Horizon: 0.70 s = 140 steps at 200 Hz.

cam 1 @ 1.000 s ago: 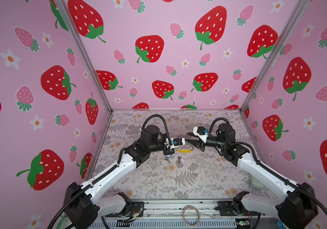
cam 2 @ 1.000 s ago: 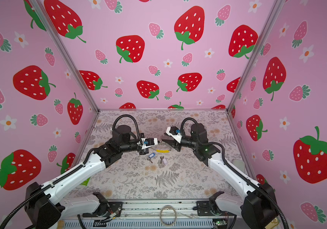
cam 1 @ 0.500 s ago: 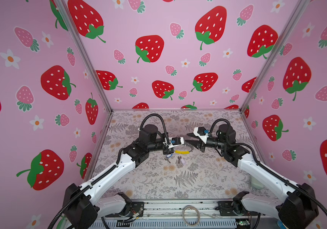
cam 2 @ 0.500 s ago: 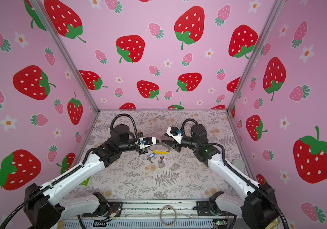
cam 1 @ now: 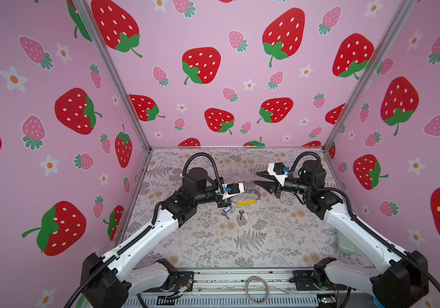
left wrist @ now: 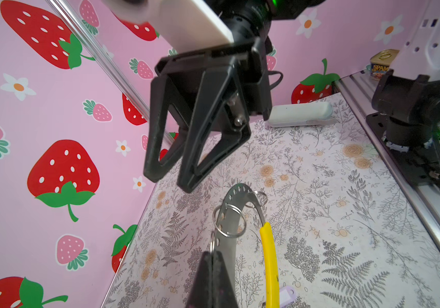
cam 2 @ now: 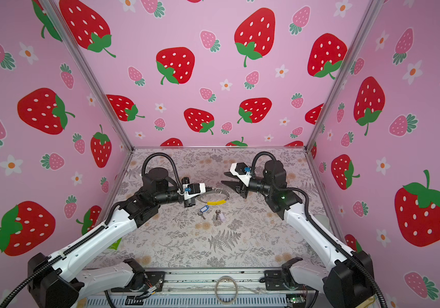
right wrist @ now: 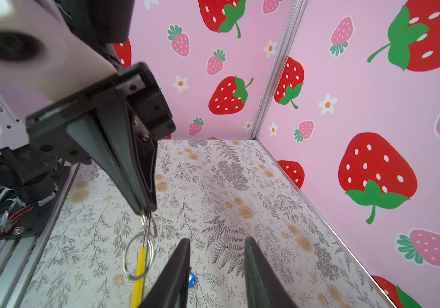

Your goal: Put the keys on the keyring

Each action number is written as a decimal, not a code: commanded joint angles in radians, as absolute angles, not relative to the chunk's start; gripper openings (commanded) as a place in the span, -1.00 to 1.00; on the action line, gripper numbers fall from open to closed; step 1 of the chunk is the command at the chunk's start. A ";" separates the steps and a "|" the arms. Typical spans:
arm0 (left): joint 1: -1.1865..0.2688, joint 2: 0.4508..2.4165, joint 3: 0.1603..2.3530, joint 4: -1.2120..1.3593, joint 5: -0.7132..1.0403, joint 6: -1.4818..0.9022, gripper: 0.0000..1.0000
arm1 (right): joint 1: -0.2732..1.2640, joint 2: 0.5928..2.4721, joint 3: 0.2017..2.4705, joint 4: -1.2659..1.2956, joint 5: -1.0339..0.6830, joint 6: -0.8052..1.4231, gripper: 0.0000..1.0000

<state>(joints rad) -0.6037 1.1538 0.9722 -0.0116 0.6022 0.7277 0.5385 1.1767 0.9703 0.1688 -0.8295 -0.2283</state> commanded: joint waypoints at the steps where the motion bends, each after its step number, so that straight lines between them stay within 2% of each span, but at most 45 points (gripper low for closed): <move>1: -0.601 1.154 0.961 0.021 0.597 0.721 -1.00 | 0.537 1.164 1.025 0.134 -0.927 -0.212 -0.29; 35: -0.606 1.160 0.968 0.033 0.582 0.737 -1.00 | 0.561 1.200 1.057 -0.006 -0.974 -0.290 -0.31; 104: -0.613 1.155 0.978 0.043 0.615 0.738 -1.00 | 0.577 1.249 1.042 -0.054 -0.973 -0.337 -0.39; 140: -0.612 1.151 0.982 0.009 0.566 0.769 -1.00 | 0.577 1.241 1.019 -0.075 -0.958 -0.333 -0.31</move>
